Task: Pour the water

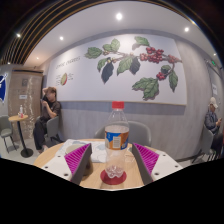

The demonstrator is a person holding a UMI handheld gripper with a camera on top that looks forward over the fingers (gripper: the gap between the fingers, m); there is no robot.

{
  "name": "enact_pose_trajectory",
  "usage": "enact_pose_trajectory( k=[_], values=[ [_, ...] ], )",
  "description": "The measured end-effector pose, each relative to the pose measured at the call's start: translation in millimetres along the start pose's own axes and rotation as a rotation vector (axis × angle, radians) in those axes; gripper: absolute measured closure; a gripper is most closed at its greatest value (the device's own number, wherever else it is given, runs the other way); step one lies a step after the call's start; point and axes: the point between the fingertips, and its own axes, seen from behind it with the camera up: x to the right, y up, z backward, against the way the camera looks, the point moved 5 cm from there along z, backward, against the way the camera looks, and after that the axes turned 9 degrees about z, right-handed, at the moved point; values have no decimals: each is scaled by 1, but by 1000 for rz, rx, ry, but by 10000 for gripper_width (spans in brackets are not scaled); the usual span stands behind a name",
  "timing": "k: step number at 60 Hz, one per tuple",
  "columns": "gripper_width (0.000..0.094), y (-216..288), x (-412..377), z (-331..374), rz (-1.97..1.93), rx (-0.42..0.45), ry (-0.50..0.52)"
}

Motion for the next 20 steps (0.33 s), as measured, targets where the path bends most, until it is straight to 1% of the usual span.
enact_pose_trajectory(
  k=[12,20],
  values=[
    [74,-17,-19,107,-41,-30,43],
    [75,-31,-20,162,-113,-65,29]
  ],
)
